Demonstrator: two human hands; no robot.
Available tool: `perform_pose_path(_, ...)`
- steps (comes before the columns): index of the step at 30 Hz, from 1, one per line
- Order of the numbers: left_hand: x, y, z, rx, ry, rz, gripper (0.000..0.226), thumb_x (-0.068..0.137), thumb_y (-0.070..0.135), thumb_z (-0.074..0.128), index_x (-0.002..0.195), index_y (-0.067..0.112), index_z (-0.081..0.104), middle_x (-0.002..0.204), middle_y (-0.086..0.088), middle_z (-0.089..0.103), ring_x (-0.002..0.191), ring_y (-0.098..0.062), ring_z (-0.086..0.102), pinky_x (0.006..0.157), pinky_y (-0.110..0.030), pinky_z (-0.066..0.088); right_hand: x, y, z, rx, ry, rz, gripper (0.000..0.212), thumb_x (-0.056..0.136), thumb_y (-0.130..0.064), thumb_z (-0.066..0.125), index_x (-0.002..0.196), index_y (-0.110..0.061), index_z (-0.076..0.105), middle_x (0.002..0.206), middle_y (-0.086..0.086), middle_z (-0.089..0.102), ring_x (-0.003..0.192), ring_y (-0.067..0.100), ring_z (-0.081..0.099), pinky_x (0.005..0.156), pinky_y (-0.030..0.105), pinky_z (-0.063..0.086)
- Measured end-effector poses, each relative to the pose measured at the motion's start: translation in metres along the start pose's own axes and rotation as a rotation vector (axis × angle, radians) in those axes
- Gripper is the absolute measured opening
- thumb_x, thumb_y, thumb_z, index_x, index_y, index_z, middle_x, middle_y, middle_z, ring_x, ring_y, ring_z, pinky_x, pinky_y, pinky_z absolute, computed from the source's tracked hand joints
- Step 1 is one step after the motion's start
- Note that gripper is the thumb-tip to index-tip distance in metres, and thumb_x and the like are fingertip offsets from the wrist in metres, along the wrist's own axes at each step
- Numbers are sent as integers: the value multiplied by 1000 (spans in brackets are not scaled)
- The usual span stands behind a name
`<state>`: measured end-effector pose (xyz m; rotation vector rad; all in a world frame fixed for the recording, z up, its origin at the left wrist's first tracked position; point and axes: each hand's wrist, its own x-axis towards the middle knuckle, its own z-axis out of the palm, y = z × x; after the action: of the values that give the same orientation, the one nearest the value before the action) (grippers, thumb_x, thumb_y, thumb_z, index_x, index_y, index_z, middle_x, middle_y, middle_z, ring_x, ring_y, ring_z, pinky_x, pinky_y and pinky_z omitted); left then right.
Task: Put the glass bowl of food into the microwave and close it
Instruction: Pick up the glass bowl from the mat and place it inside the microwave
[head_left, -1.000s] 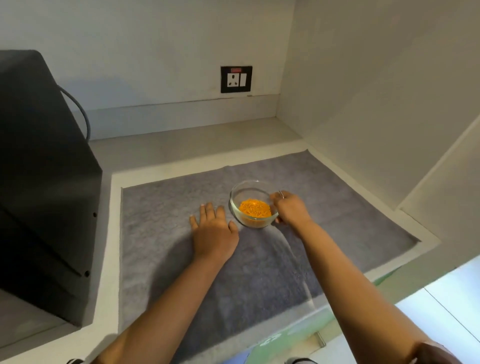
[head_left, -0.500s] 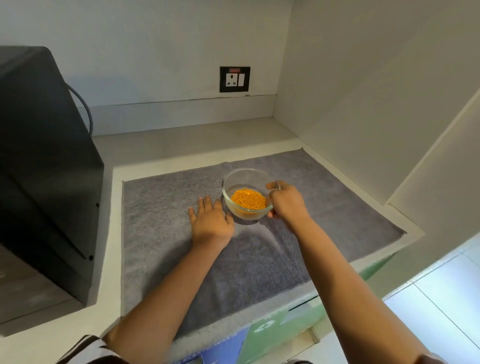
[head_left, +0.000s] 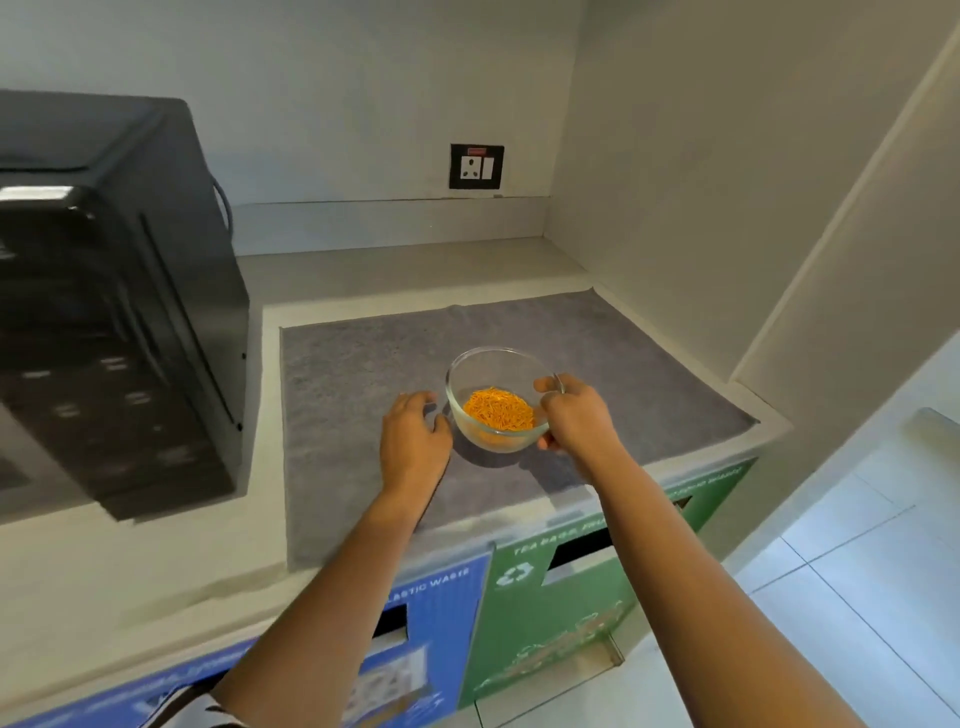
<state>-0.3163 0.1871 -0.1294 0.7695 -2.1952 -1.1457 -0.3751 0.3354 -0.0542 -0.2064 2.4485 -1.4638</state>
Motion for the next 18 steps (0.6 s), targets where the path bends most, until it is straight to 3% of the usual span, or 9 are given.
perform_pose_path(4,-40,1,-24,-112,34,-38,30,89,14,57,118,8,60,120,-10,64,107,-22,60,79,-25,45,-43,7,7,30,-29,23,40,87,-7,36,122,-11,55,87,14,56,49,20,52,49,28,42)
perform_pose_path(7,-73,-1,-46,-230,36,-142,27,89,13,58,115,9,61,117,-10,65,98,-23,63,75,-32,54,-79,14,16,6,-51,6,41,86,-6,36,123,-11,54,86,11,59,44,16,53,44,25,38)
perform_pose_path(10,-97,-7,-69,-297,59,-235,25,89,8,57,113,7,62,115,-12,66,95,-23,61,82,-39,56,-106,17,30,-13,-82,-24,42,87,-3,36,125,-9,52,80,7,58,40,12,52,42,24,38)
perform_pose_path(12,-111,-12,-87,-326,103,-272,22,88,8,58,109,7,63,112,-12,67,97,-22,60,82,-34,52,-123,15,41,-18,-119,-41,41,87,-3,36,124,-8,53,75,4,56,40,12,52,44,25,40)
perform_pose_path(18,-127,-27,-136,-395,258,-331,17,91,14,54,102,11,66,105,-10,68,98,-25,61,84,-38,53,-157,-3,72,-18,-205,-108,39,87,-5,35,121,-9,54,85,11,60,43,14,53,46,26,40)
